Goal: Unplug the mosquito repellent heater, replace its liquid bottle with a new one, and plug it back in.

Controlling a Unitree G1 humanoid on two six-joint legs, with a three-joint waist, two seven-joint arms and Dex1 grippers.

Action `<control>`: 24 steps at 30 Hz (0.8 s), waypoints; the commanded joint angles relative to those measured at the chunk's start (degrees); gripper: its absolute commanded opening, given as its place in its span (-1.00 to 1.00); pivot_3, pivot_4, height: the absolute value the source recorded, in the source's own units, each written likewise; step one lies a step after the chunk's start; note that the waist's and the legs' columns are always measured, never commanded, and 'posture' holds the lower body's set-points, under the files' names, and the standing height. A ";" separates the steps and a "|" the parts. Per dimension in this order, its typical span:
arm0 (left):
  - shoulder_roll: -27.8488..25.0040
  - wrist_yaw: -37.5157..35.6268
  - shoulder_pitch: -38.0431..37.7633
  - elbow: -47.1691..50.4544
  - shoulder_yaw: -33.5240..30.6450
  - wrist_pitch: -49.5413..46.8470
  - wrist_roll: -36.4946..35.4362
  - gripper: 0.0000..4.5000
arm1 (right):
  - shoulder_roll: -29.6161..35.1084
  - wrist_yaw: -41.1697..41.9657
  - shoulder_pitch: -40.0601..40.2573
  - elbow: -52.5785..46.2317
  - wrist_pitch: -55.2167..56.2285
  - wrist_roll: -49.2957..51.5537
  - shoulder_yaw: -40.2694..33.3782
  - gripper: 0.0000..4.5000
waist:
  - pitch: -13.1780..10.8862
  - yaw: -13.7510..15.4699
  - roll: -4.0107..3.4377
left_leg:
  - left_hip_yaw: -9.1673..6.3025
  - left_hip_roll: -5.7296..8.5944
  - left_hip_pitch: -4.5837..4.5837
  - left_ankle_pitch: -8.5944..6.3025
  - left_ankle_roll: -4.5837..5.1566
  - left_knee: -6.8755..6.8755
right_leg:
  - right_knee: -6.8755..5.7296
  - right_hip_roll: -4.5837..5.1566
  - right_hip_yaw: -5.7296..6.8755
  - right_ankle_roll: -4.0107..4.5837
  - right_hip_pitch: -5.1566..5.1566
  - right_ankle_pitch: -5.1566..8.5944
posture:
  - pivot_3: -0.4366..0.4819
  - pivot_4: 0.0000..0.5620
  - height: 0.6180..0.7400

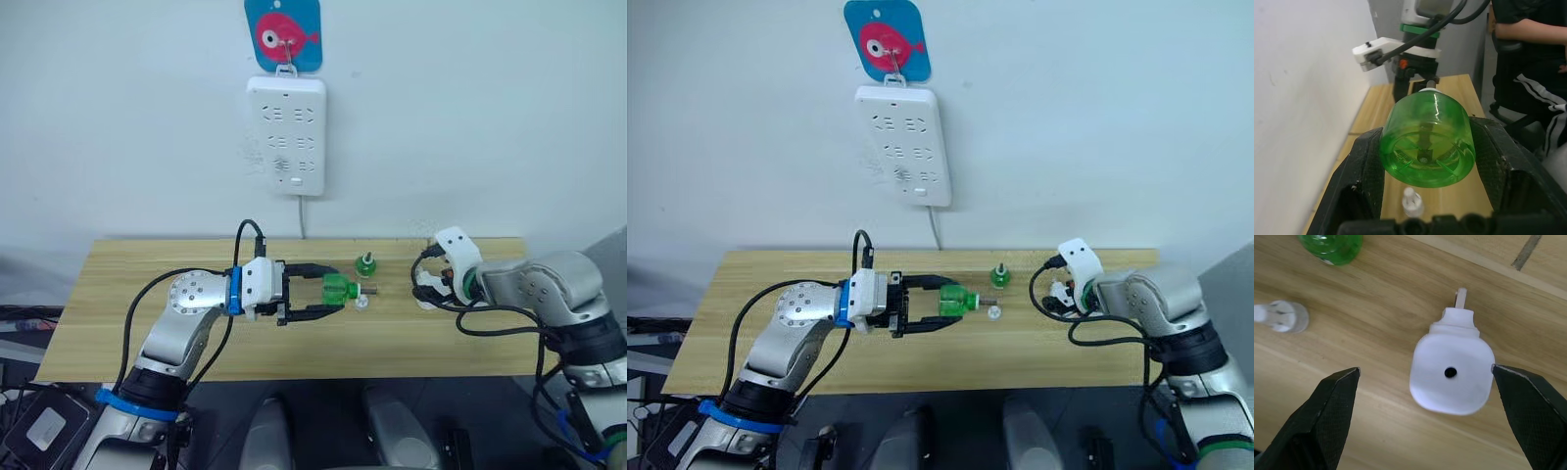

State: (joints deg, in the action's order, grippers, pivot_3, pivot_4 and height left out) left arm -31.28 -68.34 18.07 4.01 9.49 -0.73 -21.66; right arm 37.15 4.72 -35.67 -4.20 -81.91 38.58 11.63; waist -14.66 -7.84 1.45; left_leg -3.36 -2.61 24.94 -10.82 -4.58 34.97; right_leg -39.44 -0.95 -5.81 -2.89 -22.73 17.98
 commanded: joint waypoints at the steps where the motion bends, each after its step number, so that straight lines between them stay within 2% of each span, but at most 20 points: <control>1: -0.30 0.19 -0.66 2.35 -0.92 -0.21 -0.71 0.06 | -0.54 2.58 -1.21 2.73 1.18 -4.43 2.27 1.00 | 0.00 0.08 0.00 | -0.02 0.01 0.00 0.00 0.00 0.00 | 0.00 0.01 0.03 0.00 0.00 0.00 | -0.41 -0.06 0.73; 8: -0.47 1.02 -1.61 4.18 -0.89 -1.35 -0.45 0.06 | -3.19 7.03 -3.34 9.18 2.92 -10.36 3.43 1.00 | -0.01 -0.05 0.01 | -0.02 0.00 -0.03 0.00 0.00 0.02 | -0.03 0.01 0.03 0.00 0.05 0.00 | -0.39 -0.06 0.73; 13: -0.53 1.60 -1.66 4.90 -0.96 -2.00 -0.32 0.06 | -2.76 11.17 -4.79 11.73 4.16 -13.83 5.09 1.00 | -0.05 -0.03 -0.02 | -0.03 0.00 -0.02 0.00 0.00 0.01 | -0.05 0.00 0.04 0.01 0.03 -0.01 | -0.36 -0.06 0.73; 18: -0.59 2.24 -1.85 4.97 -1.37 -1.76 0.04 0.06 | -1.63 13.70 -5.32 7.19 1.42 -14.03 3.26 1.00 | -0.18 0.01 -0.06 | -0.03 0.01 -0.02 0.00 0.00 0.01 | -0.08 0.02 0.04 0.01 0.02 -0.01 | -0.38 -0.06 0.73; 24: -0.62 2.76 -1.53 4.88 -1.61 -1.95 -0.14 0.06 | 0.73 16.03 -1.88 -2.03 -1.46 -13.20 0.77 1.00 | -0.20 0.04 -0.06 | -0.07 0.01 -0.02 0.00 0.00 0.01 | -0.11 0.01 0.08 0.01 0.01 -0.01 | -0.41 -0.05 0.73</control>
State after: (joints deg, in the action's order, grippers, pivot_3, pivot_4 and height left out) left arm -31.64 -65.70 16.45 6.67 9.05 -3.25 -21.34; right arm 36.73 19.93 -38.28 -2.88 -82.20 24.88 14.34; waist -14.87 -7.81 1.39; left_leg -3.43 -2.60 24.92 -10.82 -4.58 34.97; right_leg -39.55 -0.94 -5.73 -2.88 -22.72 17.98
